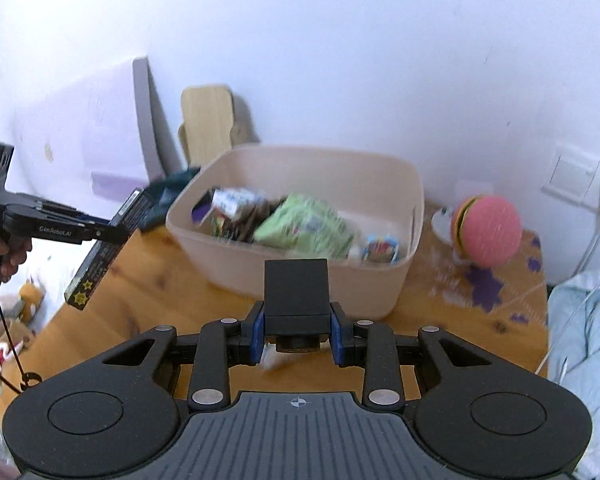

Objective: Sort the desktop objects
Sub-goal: 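Carry both items over the beige bin and open both grippers to drop them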

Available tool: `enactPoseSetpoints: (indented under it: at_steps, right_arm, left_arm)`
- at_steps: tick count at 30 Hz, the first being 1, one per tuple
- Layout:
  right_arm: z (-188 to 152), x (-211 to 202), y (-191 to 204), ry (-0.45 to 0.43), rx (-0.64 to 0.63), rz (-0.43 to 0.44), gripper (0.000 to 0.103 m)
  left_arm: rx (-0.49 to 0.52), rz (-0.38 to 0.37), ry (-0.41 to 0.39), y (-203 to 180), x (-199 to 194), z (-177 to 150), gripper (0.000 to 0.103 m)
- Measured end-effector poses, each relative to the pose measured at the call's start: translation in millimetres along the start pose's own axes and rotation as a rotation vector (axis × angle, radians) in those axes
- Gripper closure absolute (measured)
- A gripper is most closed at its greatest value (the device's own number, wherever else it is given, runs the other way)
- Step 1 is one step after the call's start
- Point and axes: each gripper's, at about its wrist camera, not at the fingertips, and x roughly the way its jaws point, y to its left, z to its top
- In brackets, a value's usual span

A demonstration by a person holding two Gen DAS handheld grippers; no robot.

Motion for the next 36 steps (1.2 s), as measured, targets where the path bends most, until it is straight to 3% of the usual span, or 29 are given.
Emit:
enactPoseSetpoints:
  at_steps: [12,24,36]
  right_arm:
    - [55.8,26.1,-9.1,-0.08,-0.017,-0.039,0.073]
    - [86.4,97.5,-8.8,-0.043,0.006,-0.051,0.073]
    - [90.5,156.4,-28.0,0.046,0.075,-0.097,0.073]
  left_arm:
    - [0.028,0.005,-0.103,-10.5,17.7,70.1,0.08]
    - [-0.013,0.092,-0.039,-30.5,86.1,93.2,0.08]
    - [0.039,0.1,0.025,-50.2,124.5,92.6,0.08]
